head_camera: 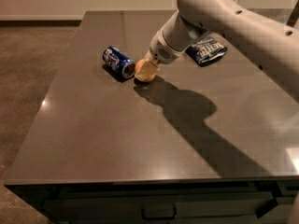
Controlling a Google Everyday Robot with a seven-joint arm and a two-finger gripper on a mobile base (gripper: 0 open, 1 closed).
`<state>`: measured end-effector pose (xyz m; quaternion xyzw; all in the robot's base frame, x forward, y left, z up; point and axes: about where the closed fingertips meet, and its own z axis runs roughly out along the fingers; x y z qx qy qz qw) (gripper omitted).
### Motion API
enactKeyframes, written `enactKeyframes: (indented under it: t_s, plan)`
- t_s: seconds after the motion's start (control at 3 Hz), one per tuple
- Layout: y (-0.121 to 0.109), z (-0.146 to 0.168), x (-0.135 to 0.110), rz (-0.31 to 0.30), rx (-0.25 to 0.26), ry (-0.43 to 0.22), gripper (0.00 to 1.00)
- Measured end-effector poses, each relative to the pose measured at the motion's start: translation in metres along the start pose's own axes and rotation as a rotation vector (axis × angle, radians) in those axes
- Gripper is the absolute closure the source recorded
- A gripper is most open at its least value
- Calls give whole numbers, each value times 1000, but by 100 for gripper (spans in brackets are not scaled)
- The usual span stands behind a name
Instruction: Move orange near pepsi can
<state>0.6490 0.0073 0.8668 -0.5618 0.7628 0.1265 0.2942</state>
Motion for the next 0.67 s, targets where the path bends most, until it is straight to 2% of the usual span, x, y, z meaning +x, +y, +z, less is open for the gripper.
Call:
enactKeyframes:
  t_s: [0.33,0.67]
  plan:
    - [-1,1,3,-18,-9,-4,0]
    - [-1,1,3,-18,-9,-4,0]
